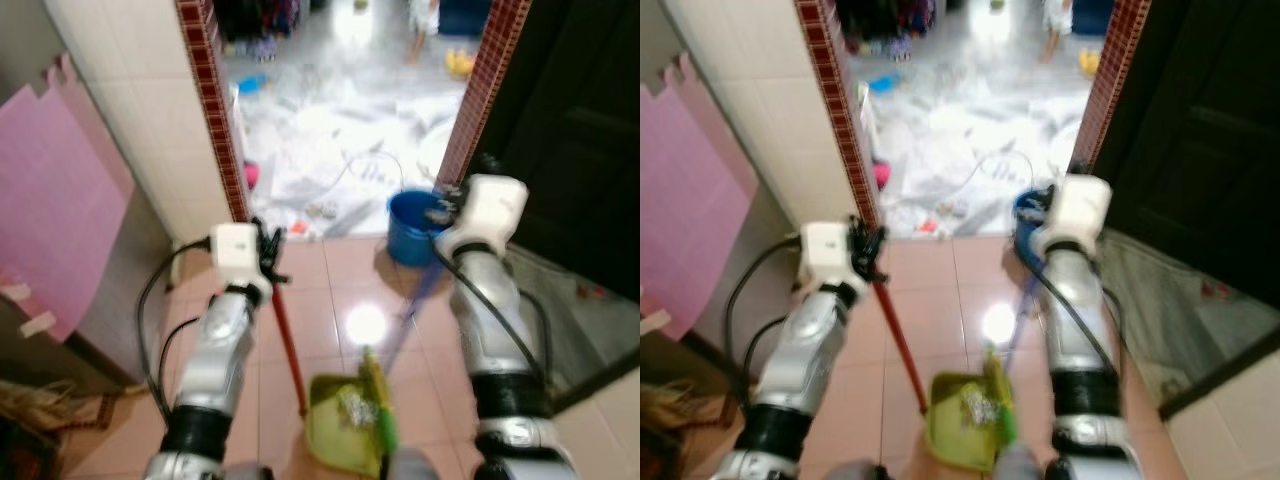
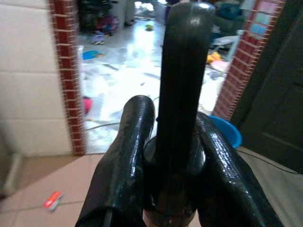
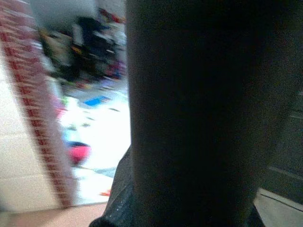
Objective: Sweep floor
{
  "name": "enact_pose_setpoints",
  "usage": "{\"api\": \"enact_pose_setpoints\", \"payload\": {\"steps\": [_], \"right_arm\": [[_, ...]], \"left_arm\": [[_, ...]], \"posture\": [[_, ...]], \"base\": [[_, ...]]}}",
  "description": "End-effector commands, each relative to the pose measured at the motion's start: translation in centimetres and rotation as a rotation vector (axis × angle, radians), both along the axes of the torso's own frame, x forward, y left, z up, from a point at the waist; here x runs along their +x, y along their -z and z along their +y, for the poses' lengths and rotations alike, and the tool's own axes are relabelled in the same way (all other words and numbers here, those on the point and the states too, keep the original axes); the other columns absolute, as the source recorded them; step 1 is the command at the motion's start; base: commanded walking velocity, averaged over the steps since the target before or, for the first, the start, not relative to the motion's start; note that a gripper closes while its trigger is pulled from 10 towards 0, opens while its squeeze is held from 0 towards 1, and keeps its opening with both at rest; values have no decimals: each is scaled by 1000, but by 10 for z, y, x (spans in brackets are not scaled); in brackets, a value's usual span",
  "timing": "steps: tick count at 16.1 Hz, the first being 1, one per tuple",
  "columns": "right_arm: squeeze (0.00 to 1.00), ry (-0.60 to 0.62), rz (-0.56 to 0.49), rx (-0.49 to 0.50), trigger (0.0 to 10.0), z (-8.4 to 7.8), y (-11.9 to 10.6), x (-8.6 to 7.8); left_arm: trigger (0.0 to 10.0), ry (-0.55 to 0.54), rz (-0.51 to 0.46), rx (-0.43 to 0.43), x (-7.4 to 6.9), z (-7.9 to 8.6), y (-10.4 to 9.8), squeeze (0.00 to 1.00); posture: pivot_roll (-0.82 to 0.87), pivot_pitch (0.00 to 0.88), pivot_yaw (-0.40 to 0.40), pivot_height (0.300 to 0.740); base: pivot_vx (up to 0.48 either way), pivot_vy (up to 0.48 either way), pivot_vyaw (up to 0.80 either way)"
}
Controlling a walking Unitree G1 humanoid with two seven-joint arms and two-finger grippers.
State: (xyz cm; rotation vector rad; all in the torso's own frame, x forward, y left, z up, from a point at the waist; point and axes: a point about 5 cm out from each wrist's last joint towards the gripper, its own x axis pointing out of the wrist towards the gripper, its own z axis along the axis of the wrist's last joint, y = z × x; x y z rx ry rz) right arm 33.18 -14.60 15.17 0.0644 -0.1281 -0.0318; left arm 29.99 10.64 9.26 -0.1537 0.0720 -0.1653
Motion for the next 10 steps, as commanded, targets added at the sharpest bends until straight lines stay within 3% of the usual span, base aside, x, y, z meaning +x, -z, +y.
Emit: {"api": "enact_pose_setpoints", "payload": {"steps": [1,7,10], "right_arm": [[0,-32,-107,51,10000,5,-25,4],[0,-26,-125,-5,10000,3,-24,3],[0,-32,-222,-201,10000,2,-36,-1]], "left_arm": [[10000,2,-84,-30,2,-6,-19,0],[10000,-80,-163,-11,4,7,-36,0],[10000,-86,-180,-6,5,6,-42,0]], "posture": [[-69,0,41,740],[-57,0,35,740],[-60,0,38,740]], "base": [[0,0,0],[0,0,0],[0,0,0]]}}
